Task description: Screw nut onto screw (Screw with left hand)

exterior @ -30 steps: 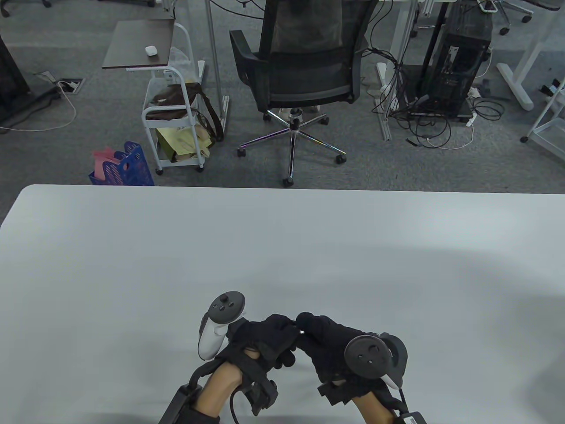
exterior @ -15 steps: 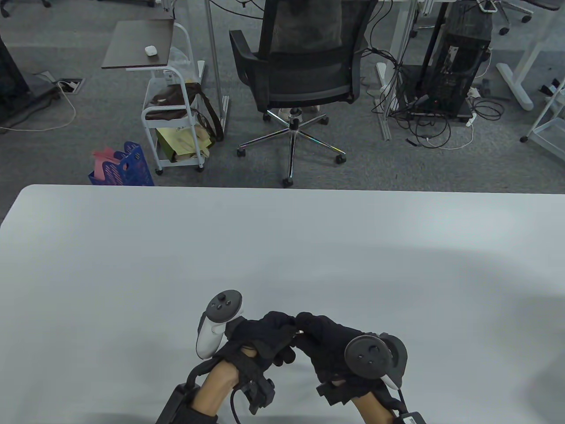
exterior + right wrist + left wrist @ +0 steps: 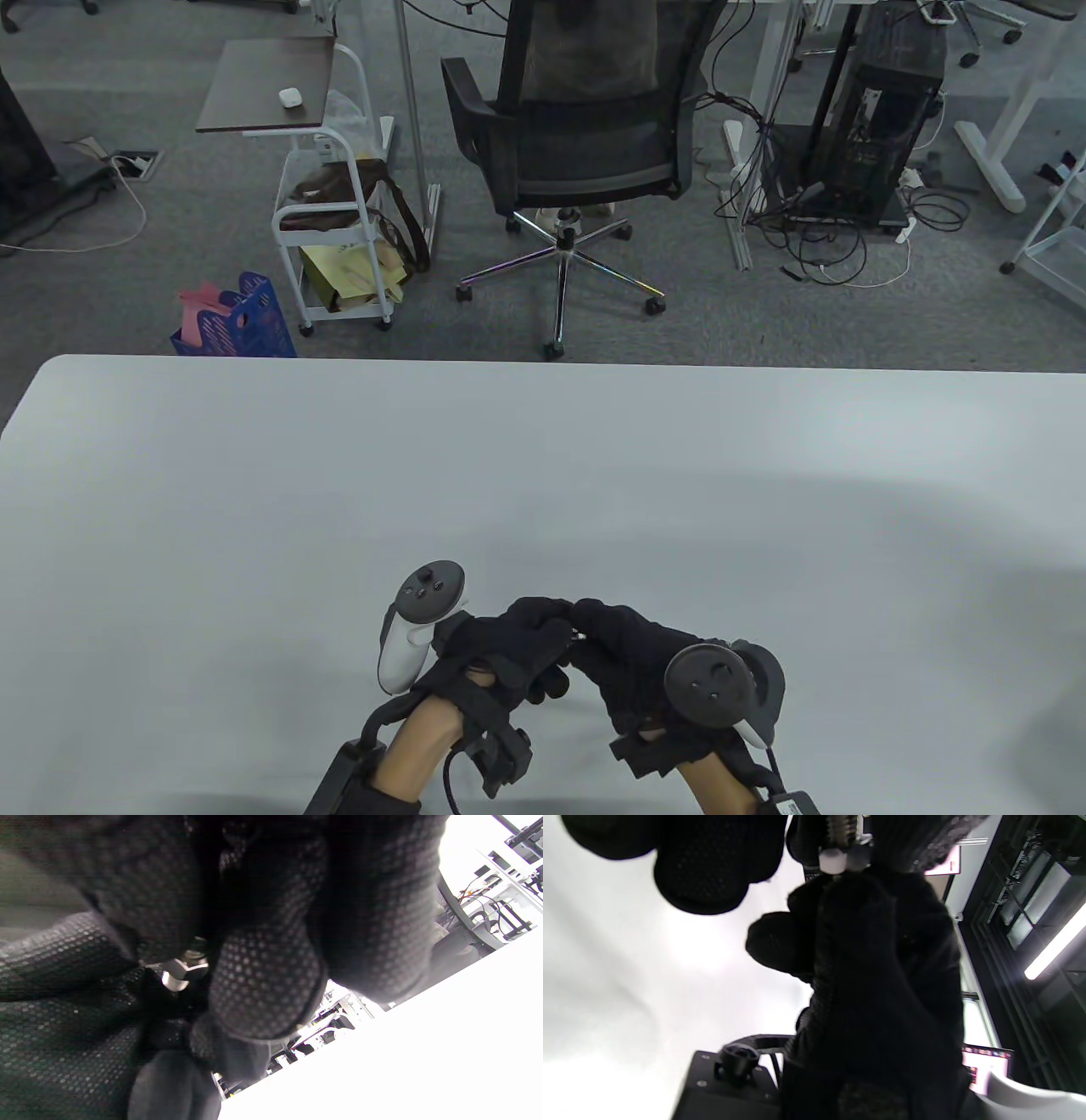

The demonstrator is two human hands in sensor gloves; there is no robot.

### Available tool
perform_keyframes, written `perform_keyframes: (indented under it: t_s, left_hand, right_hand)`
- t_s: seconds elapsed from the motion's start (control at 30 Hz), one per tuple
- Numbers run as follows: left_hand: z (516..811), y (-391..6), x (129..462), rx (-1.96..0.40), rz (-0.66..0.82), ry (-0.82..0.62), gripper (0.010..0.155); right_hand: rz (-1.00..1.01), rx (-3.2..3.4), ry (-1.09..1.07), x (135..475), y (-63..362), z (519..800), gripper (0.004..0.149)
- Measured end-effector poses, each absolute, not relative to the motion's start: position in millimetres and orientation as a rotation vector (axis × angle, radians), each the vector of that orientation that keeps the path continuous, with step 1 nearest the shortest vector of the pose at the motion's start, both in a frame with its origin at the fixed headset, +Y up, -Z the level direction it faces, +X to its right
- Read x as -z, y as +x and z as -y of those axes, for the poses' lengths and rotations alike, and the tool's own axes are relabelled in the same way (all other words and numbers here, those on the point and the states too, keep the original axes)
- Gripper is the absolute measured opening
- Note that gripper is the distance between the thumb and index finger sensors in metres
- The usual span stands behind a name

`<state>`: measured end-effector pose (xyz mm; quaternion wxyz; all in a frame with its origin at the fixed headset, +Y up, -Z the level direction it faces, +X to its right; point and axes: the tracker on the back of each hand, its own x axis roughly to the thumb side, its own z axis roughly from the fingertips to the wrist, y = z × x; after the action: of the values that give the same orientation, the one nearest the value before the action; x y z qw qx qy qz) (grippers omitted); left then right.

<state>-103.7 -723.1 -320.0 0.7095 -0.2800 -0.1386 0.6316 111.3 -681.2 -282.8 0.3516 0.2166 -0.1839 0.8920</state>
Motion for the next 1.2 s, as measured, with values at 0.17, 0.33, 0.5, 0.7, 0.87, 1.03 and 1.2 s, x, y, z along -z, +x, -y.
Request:
perform_keyframes:
  t_s: [0.17,0.33,0.5,0.7,0.87,1.03,1.2]
  left_hand:
    - [717.9,-100.9,320.4,-1.378,0.336,-0.604,0.056]
    - [720.7,-102.5,319.6,-1.415,0.334,-0.619,0.066]
    - [719.1,-101.3,320.6,-1.380,0.323,-0.602,0.056]
    - [719.2,-102.1,319.9,-1.417,0.343,-0.609,0.063]
    - [719.1,-100.9,320.1,-1.389,0.326,-0.605,0.056]
    - [719.6,-102.2,319.6,-1.417,0.349,-0.632,0.058]
    - [721.7,-103.4,320.3,-1.402,0.297,-0.597,0.057]
  right_hand:
    - [0.472,-2.315,0.568,282.7,110.5,681.3,0.047]
    - [0.479,-2.306,0.560,282.8,111.7,680.5,0.047]
    - [0.476,-2.318,0.568,282.5,110.4,680.7,0.047]
    - [0.485,-2.305,0.557,282.5,111.5,680.7,0.047]
    - [0.475,-2.310,0.559,283.1,111.1,681.6,0.047]
    - [0.482,-2.303,0.556,282.9,111.1,681.0,0.047]
    - [0.474,-2.312,0.555,283.6,111.4,682.7,0.047]
